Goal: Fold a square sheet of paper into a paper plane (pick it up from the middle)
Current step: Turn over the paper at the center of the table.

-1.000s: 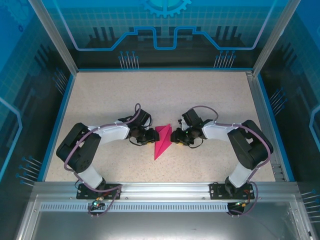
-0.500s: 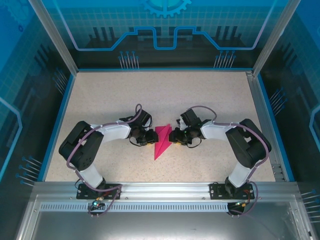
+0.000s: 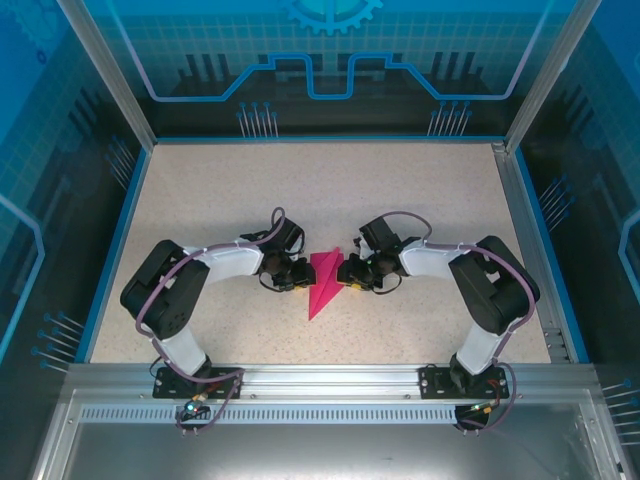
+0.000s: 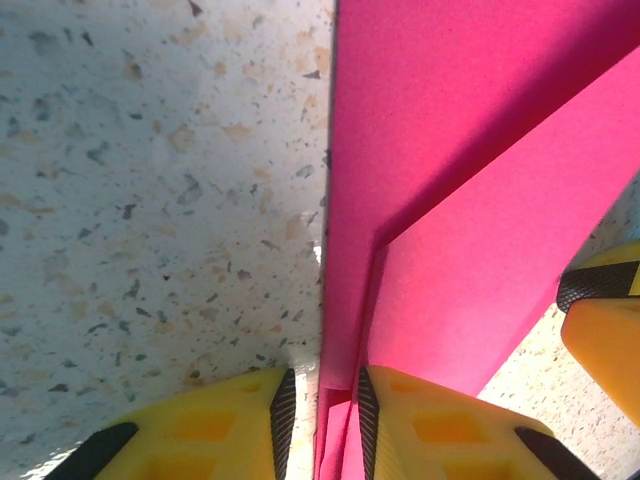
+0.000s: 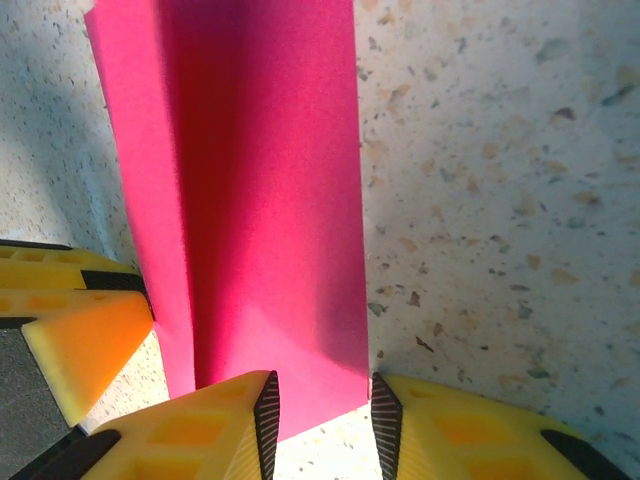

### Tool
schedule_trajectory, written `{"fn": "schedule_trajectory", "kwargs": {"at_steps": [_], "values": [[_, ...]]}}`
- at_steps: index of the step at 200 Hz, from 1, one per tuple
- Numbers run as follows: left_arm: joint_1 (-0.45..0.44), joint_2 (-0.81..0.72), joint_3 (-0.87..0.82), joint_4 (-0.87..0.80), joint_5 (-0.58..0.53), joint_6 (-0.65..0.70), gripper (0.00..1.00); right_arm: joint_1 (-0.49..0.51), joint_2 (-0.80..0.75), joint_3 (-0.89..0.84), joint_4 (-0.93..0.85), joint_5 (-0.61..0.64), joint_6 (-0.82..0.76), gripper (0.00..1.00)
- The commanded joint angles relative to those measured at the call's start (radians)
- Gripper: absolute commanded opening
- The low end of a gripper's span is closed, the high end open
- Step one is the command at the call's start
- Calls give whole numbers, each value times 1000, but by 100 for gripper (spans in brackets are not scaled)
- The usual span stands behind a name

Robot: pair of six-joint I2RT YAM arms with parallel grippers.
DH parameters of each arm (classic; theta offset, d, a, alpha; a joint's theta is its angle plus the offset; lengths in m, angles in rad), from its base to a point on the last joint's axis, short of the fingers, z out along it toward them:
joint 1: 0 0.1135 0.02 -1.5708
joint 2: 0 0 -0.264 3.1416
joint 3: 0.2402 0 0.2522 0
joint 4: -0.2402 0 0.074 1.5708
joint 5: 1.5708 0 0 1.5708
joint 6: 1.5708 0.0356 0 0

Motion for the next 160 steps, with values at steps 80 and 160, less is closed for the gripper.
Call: {"fn": "schedule_trajectory", "kwargs": {"at_steps": [80, 160], "values": [[-30, 57, 3, 16, 0, 21, 25, 40, 34, 28, 88, -38, 70, 36], [-31, 58, 3, 19, 3, 16, 25, 44, 43, 26, 89, -47, 72, 39]]}}
